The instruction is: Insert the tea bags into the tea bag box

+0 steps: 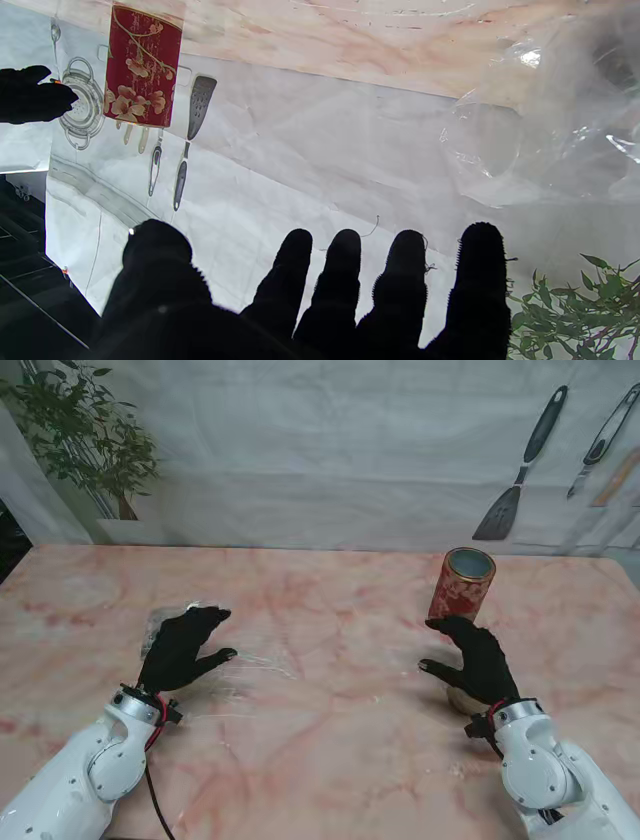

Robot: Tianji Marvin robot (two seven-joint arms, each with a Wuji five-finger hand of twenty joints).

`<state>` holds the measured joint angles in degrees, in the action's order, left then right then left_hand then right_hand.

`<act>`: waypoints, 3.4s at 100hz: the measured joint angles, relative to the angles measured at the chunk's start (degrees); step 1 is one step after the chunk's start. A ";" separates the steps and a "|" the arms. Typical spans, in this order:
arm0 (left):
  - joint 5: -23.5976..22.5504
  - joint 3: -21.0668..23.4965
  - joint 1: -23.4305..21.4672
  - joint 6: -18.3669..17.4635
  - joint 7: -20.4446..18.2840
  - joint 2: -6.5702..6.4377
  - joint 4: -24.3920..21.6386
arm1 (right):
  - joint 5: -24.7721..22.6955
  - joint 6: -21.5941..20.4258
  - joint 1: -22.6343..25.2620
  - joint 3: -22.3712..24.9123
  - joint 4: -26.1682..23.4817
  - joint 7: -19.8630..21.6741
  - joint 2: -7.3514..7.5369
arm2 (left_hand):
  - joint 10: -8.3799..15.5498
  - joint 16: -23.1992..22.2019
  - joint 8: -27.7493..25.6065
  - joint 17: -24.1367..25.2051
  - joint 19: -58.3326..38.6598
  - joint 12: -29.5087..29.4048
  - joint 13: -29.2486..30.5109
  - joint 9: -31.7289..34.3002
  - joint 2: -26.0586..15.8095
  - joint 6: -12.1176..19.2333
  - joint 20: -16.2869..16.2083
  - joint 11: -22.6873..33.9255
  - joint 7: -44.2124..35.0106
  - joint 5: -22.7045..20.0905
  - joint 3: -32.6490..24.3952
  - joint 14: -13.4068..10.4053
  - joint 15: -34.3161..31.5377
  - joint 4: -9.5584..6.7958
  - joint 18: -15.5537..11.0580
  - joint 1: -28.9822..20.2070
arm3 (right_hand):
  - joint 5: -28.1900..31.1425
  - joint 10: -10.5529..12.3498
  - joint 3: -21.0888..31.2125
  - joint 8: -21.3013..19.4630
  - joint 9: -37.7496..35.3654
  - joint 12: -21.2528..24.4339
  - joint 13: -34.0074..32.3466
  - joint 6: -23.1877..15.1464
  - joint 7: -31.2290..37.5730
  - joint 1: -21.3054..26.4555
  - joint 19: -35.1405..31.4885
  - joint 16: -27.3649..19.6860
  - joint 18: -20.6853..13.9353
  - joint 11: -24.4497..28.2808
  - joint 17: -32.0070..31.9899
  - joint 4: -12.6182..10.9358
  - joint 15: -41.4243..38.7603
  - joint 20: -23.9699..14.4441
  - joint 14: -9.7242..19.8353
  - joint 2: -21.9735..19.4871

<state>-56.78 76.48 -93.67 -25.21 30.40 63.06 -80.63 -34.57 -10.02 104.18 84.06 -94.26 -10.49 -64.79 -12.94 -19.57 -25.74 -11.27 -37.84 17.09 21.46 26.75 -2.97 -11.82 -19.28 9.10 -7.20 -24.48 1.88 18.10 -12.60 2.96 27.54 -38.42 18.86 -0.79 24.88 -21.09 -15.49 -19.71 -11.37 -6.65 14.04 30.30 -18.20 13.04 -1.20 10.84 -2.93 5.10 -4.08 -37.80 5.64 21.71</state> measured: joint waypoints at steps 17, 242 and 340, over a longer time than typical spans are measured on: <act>0.00 0.06 -0.06 -0.09 -0.19 0.00 -0.10 | -0.01 0.20 -0.02 -0.02 -0.01 0.07 0.02 | 0.00 0.00 0.00 0.00 0.00 0.00 0.01 0.01 0.00 0.00 0.00 0.00 0.00 0.00 0.00 0.00 0.00 0.00 0.00 0.00 | -0.01 0.00 0.00 0.00 0.00 0.00 0.00 0.00 -0.01 0.00 0.00 0.00 0.00 0.00 0.00 0.00 0.00 0.00 0.00 0.00; -0.15 -0.45 -0.17 -0.11 -1.19 -0.17 -0.47 | -1.55 8.00 -8.74 0.07 3.77 -5.76 -0.85 | 0.00 0.00 -0.01 0.00 0.00 0.00 0.13 0.02 0.00 0.00 0.00 0.00 0.00 0.00 0.00 0.00 0.00 0.00 0.00 -0.01 | -4.19 -4.07 15.96 -0.76 -6.34 -8.62 -12.51 -5.01 -2.19 0.49 -13.84 8.86 7.25 12.10 8.06 -0.58 -12.89 -1.07 -8.93 7.25; -0.03 -0.53 0.14 -0.13 -1.42 -0.19 -0.03 | -2.33 26.31 -21.25 -5.92 9.71 -1.37 -1.10 | 0.00 0.00 -0.01 0.00 0.00 0.00 0.15 0.02 0.00 0.00 0.00 0.00 0.00 0.00 0.00 0.00 0.00 0.00 0.00 -0.01 | -4.74 -3.32 25.08 -1.44 -12.75 -21.51 -21.99 -4.16 4.42 6.19 -32.61 19.17 11.54 37.42 12.99 -0.57 -39.21 2.43 -10.31 10.41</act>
<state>-56.81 75.95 -93.53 -25.33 28.98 62.88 -80.66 -36.89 16.30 82.93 78.13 -84.55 -11.86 -65.89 -12.94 -19.57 -25.75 -11.27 -37.84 17.09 21.61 26.78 -2.97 -11.82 -19.28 9.11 -7.21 -24.48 1.88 18.10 -12.60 2.96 27.54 -38.42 14.12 -4.11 49.97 -22.53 -28.24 -41.23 -33.36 -10.81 18.46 36.49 -50.81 32.21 10.34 48.26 10.06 4.53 -43.29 -35.37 -4.68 32.12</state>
